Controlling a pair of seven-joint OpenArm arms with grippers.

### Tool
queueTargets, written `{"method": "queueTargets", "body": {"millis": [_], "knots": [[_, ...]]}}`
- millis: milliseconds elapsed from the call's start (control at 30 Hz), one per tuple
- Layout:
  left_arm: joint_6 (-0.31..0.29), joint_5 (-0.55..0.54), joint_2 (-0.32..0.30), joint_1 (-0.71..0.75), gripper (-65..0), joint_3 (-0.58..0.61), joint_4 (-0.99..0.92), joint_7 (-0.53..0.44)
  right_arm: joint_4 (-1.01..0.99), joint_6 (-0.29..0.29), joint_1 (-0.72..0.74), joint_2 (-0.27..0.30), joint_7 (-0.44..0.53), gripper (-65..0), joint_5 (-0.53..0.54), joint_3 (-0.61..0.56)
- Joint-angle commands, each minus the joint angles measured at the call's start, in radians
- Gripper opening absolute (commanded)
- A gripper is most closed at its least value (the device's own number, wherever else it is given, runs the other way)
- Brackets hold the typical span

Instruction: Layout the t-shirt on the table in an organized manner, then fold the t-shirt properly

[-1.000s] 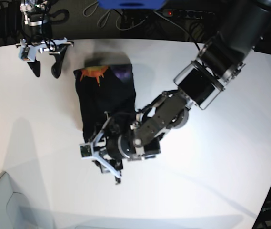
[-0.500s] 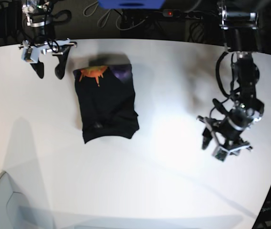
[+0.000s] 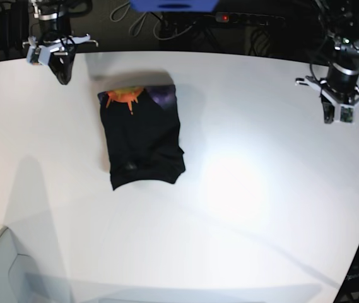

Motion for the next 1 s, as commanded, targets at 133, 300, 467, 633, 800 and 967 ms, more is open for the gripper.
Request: {"method": "queueTargets", "body": {"millis": [133,300,467,633,800,967], "knots": [[-0.001,-0.187,0.052,0.197,-65.0,-0.017,0.051,-0.024,-0.014,0.007,-0.067,-0.023,0.034,-65.0,0.145,0.09],[-0.001,-0.265,0.089,0.326,-65.0,-0.013,0.019,-0.022,-0.171,0.007,-0.071,0.023,0.039,-65.0,0.167,0.097],[-0.002,-0.221,0.086,0.351,-65.0,-0.011,-0.147,-0.032,-0.346,0.007,-0.064,0.026,0.042,-65.0,0.167,0.093],[-0.095,-0.152,0.004,0.268,-65.0,0.021,-0.439,-0.035,-0.465,0.007,-0.027,0.019,0.042,-65.0,0.167,0.067],[-0.095,-0.141,-0.069,0.14,-65.0,0.021,-0.746,-0.11,-0.659,0.007,0.058,0.026,0.043,-65.0,0.162,0.059],[-0.095,-0.087,-0.16,-0.004,-65.0,0.11,-1.186,-0.375,-0.992,0.007,0.188,0.065,0.16,-65.0,0.159,0.031]]}}
